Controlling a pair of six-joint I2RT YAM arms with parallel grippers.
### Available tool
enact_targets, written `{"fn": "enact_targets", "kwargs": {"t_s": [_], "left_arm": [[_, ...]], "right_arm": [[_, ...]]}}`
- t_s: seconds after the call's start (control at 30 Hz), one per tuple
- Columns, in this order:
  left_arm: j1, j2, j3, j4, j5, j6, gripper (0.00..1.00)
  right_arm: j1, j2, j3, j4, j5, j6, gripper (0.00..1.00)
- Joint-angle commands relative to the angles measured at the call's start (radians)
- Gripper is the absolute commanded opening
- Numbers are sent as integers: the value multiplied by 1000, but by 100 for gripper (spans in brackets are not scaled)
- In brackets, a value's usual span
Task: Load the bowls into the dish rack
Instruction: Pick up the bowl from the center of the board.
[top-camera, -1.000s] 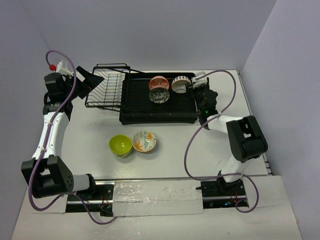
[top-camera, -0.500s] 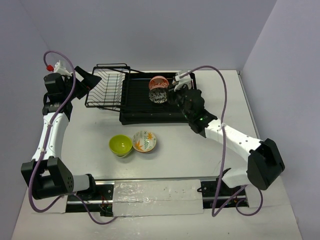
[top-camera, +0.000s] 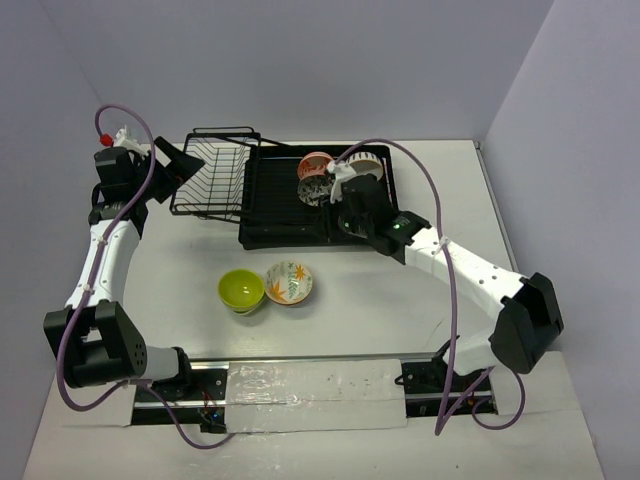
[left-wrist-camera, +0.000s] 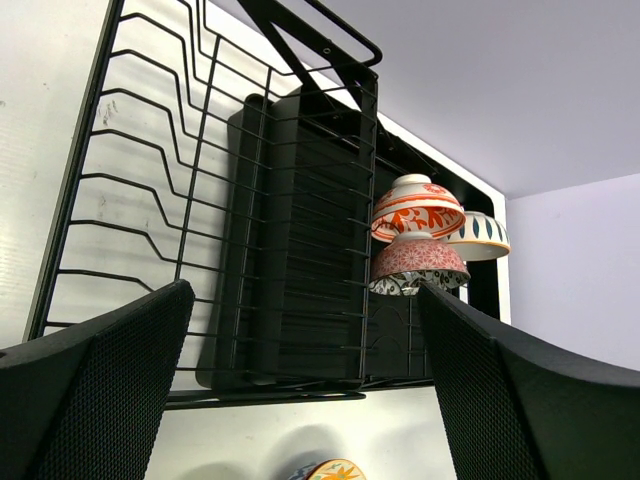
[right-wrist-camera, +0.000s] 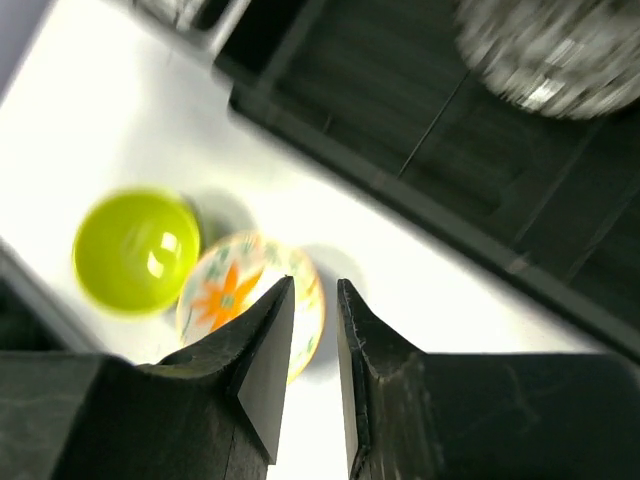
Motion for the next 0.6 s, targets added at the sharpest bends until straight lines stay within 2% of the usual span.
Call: {"fn": "enact_targets", "kwargs": {"t_s": [0.0, 0.57], "left_arm": [[-3, -12, 23, 18, -4, 19, 99], [-4, -15, 26, 9, 1, 20, 99]], "right_arm": [[35, 33, 29, -157, -70, 34, 32], [122, 249, 89, -279, -102, 2, 32]]}}
